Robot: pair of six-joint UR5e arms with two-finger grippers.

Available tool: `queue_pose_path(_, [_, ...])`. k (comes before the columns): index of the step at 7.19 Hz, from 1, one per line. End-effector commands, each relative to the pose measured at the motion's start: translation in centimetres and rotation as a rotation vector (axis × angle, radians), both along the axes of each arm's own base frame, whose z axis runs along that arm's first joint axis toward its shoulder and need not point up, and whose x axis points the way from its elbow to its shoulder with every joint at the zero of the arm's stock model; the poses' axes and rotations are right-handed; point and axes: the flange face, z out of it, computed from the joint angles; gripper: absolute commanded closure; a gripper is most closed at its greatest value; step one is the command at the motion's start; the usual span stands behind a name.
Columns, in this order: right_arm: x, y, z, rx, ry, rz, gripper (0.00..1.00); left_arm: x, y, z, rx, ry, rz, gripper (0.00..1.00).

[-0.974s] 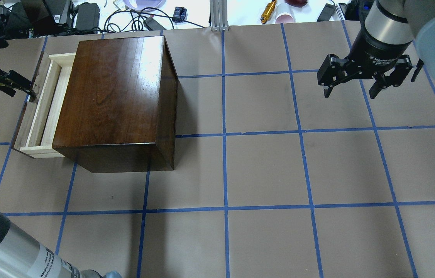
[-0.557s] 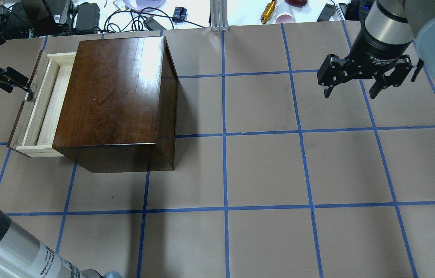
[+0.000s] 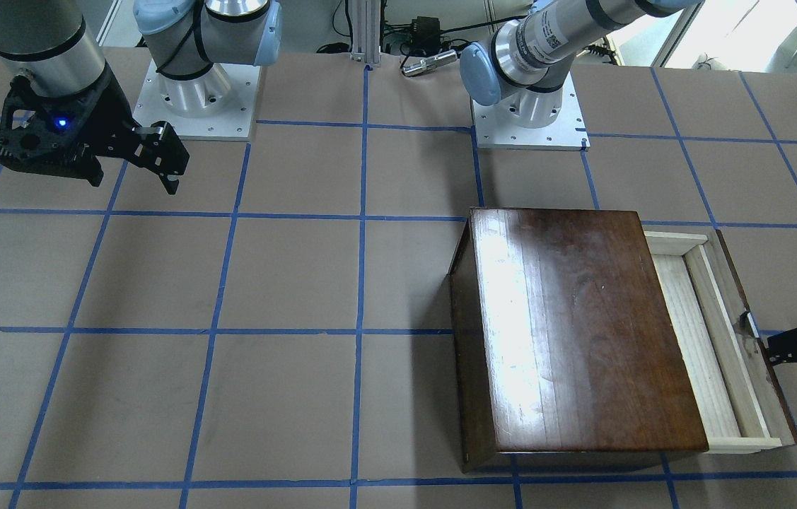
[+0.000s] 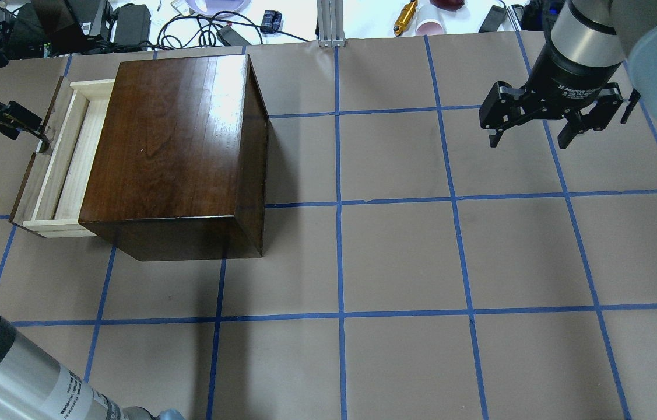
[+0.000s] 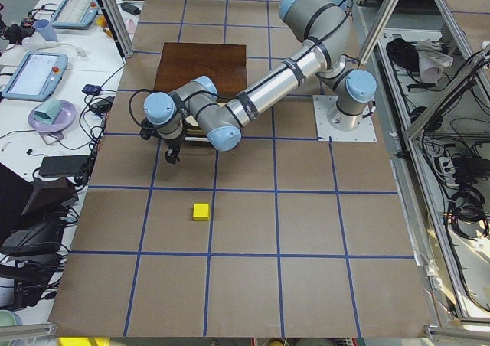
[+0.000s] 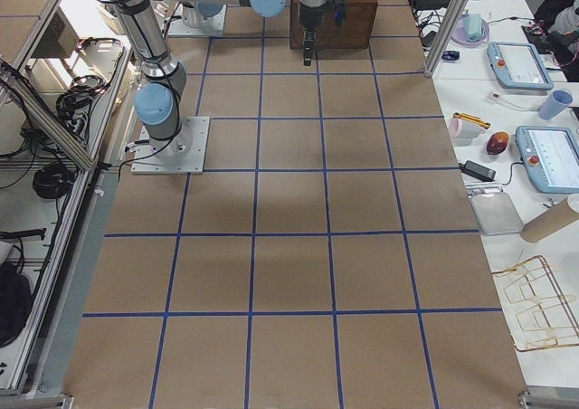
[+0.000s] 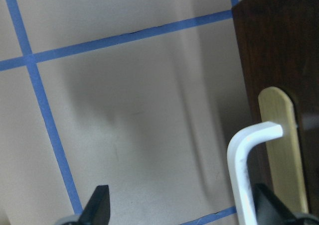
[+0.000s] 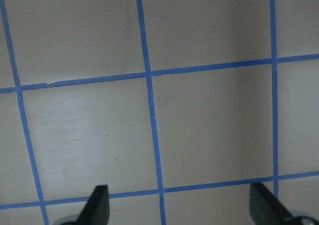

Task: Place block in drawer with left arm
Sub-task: 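Release the handle and lift the left gripper from the drawer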

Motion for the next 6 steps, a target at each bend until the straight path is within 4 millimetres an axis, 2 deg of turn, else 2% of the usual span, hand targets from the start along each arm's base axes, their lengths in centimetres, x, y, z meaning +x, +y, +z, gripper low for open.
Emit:
queue_pose_path(1, [0.01, 0.00, 0.00, 0.000, 0.000, 0.000, 0.00, 0.66, 0.13, 0.05, -0.004, -0.002, 0.000, 0.00])
queue_pose_path(6, [0.01, 0.00, 0.00, 0.000, 0.000, 0.000, 0.00, 0.94, -0.02, 0.50, -0.006, -0.020, -0.009, 0.00])
